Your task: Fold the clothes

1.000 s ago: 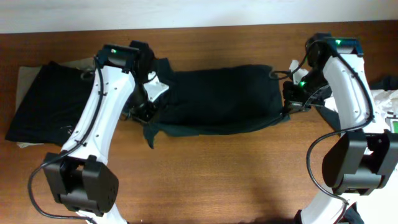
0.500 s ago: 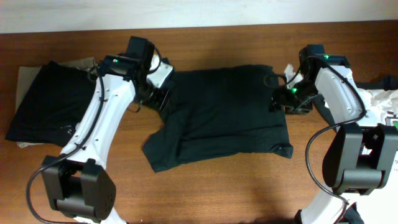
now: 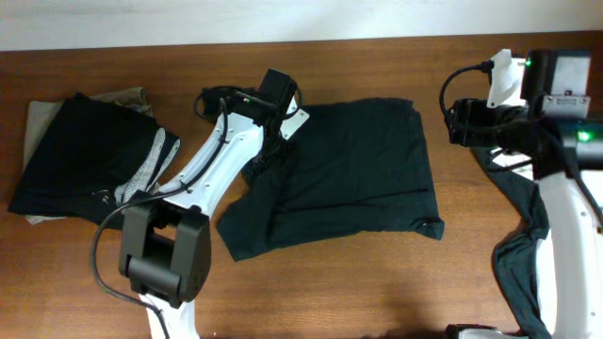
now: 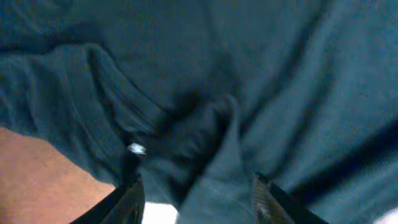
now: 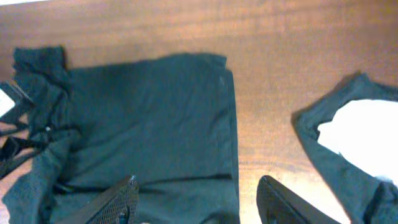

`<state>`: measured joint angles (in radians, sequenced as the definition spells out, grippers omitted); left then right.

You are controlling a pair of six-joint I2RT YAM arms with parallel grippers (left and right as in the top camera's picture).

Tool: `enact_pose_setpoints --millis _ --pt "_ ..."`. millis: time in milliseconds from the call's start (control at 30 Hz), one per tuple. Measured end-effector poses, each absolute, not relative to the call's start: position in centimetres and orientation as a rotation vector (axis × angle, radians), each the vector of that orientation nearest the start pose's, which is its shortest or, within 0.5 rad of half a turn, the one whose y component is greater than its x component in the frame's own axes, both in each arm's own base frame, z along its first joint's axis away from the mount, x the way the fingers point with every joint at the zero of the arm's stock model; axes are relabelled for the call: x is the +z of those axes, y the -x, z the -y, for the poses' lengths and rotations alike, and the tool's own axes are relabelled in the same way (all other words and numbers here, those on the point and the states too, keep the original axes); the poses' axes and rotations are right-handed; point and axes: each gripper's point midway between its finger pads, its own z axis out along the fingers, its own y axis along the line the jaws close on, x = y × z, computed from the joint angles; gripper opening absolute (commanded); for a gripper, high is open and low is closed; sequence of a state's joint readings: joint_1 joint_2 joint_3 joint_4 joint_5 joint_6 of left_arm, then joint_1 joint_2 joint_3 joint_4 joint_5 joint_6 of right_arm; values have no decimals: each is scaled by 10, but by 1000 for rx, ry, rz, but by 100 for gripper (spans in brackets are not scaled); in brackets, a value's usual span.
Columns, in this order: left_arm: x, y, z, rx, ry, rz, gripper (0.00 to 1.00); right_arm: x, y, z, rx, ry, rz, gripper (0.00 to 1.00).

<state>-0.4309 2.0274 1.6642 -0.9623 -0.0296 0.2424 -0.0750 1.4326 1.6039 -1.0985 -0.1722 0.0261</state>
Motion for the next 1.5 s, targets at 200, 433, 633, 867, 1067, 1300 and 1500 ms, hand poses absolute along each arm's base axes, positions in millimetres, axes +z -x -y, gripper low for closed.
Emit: enact_pose_setpoints --millis 200,433,633,867,1067,1300,1500 --pt "36 -398 189 161 -1100 -2781 0 249 -367 -1 197 -77 -2588 66" --pt "51 -371 59 631 -521 -3127 0 229 -369 0 209 -117 -2642 65" --pt "55 -363 -13 696 -153 -3231 44 63 -363 -8 314 -225 -3041 34" --pt "100 -372 -4 568 -113 -3147 50 2 -351 -11 347 -315 -3091 9" --pt "144 -429 105 -175 -457 -2790 43 -3 -327 10 129 -560 -3146 4" --pt "61 -462 181 178 -882 -2640 54 -3 -321 14 92 -623 -3157 4" --pt "47 -491 154 501 -804 -2571 28 -3 -321 14 89 -626 -3157 4"
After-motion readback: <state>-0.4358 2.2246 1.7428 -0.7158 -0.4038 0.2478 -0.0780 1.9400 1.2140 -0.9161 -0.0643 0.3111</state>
